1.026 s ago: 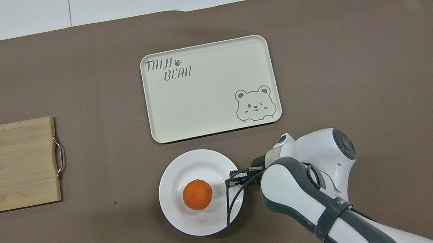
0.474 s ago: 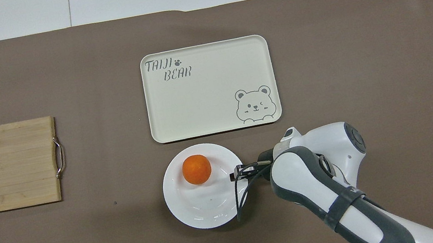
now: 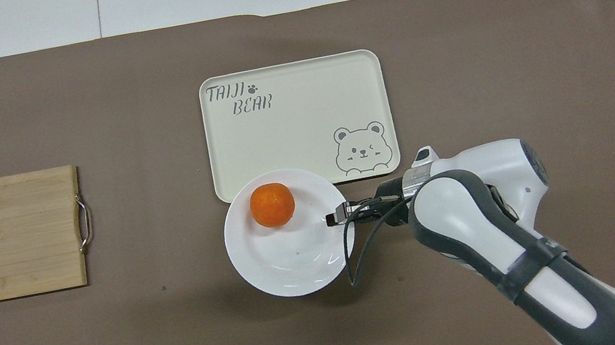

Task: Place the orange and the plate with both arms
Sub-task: 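Slide the plate with the right gripper onto the bear tray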

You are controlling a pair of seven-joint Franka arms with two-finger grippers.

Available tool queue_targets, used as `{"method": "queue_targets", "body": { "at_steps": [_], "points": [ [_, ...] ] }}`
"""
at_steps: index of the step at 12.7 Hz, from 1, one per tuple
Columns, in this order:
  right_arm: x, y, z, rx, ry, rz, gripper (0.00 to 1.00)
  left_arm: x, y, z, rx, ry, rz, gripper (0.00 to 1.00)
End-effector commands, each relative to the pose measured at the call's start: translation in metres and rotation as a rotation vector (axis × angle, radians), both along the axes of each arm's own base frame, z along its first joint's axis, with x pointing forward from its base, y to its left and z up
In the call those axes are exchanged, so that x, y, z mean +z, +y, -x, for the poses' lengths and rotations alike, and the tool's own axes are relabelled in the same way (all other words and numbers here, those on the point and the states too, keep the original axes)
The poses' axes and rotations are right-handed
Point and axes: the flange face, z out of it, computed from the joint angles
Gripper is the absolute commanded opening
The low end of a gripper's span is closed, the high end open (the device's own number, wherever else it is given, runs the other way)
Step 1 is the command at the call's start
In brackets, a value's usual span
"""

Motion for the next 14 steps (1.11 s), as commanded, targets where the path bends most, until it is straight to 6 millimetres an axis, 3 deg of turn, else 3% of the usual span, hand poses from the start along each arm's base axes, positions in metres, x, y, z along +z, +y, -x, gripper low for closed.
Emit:
{"method": "queue_targets", "body": {
  "at_steps": [1, 5, 9, 11, 14],
  "points": [
    [0.012, -0.016, -0.032, -0.026, -0.017, -0.049, 0.0, 0.003, 0.004, 0.004, -0.001, 0.006, -0.013, 1.0],
    [0.031, -0.036, -0.087, -0.046, -0.048, 0.033, 0.0, 0.003, 0.004, 0.004, -0.001, 0.006, -0.013, 1.0],
    [0.007, -0.035, -0.137, -0.037, -0.077, 0.094, 0.0, 0.003, 0.004, 0.004, -0.001, 0.006, -0.013, 1.0],
    [0.011, -0.027, -0.155, -0.034, -0.092, 0.156, 0.0, 0.003, 0.004, 0.004, -0.001, 0.006, -0.013, 1.0],
    [-0.02, -0.023, -0.176, -0.043, -0.101, 0.209, 0.0, 0.003, 0.004, 0.004, -0.001, 0.006, -0.013, 1.0]
  ]
}}
